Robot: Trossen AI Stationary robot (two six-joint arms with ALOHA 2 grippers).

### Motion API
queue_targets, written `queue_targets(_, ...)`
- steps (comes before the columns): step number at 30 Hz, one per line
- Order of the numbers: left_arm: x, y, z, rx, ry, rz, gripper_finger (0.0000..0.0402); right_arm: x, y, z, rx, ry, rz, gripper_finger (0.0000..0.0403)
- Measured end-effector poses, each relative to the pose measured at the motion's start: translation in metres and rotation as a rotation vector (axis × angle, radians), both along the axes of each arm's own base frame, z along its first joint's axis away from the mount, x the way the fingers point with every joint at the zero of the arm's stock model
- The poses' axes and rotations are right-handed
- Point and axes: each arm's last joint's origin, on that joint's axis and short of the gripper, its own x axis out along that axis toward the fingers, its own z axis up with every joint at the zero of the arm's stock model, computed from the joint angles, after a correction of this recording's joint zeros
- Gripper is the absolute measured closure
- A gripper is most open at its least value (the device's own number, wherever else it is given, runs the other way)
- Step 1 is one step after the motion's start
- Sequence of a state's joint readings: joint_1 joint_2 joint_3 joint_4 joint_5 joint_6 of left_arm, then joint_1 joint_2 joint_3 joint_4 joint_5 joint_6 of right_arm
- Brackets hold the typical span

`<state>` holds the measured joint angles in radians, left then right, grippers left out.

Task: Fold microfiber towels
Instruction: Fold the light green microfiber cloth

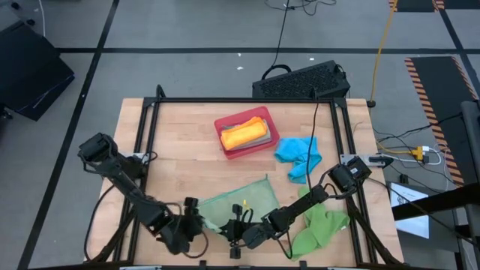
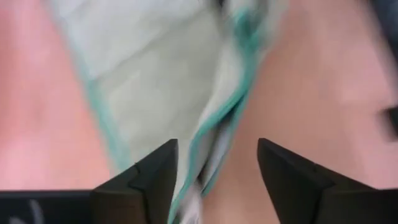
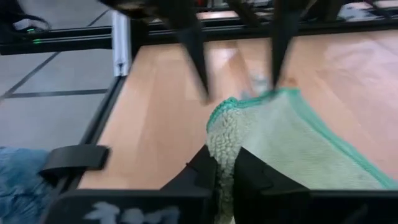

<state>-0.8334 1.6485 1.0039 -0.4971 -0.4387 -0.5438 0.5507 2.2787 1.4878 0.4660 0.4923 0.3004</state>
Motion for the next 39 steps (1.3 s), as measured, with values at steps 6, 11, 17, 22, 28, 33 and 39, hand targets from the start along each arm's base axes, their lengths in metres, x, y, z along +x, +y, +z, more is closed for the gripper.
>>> queue_targets(6, -0.033, -0.005, -0.012, 0.136, 0.007, 0.014, 0.0152, 0.000, 0.001, 0.000, 0.009, 0.006, 0.023, 0.0399)
queue_targets(11, -0.053, 0.003, -0.041, 0.206, -0.032, -0.013, 0.0151, 0.000, 0.001, 0.000, 0.010, 0.005, 0.022, 0.0394)
queue_targets(17, -0.063, 0.013, -0.055, 0.323, -0.133, -0.023, 0.0151, 0.002, -0.003, 0.000, 0.010, 0.005, 0.015, 0.0393)
queue_targets(22, -0.063, 0.016, -0.062, 0.392, -0.150, -0.130, 0.0153, 0.003, -0.005, 0.000, 0.013, 0.007, 0.014, 0.0393)
queue_targets(28, -0.063, 0.025, -0.074, 0.344, -0.118, -0.141, 0.0210, 0.003, -0.005, 0.000, 0.019, 0.010, 0.030, 0.0393)
queue_targets(33, -0.061, 0.027, -0.078, 0.319, -0.142, -0.148, 0.0272, 0.004, -0.006, 0.000, 0.020, 0.010, 0.027, 0.0392)
queue_targets(39, -0.059, 0.024, -0.076, 0.331, -0.180, -0.179, 0.0318, 0.005, -0.008, 0.000, 0.026, 0.010, 0.021, 0.0392)
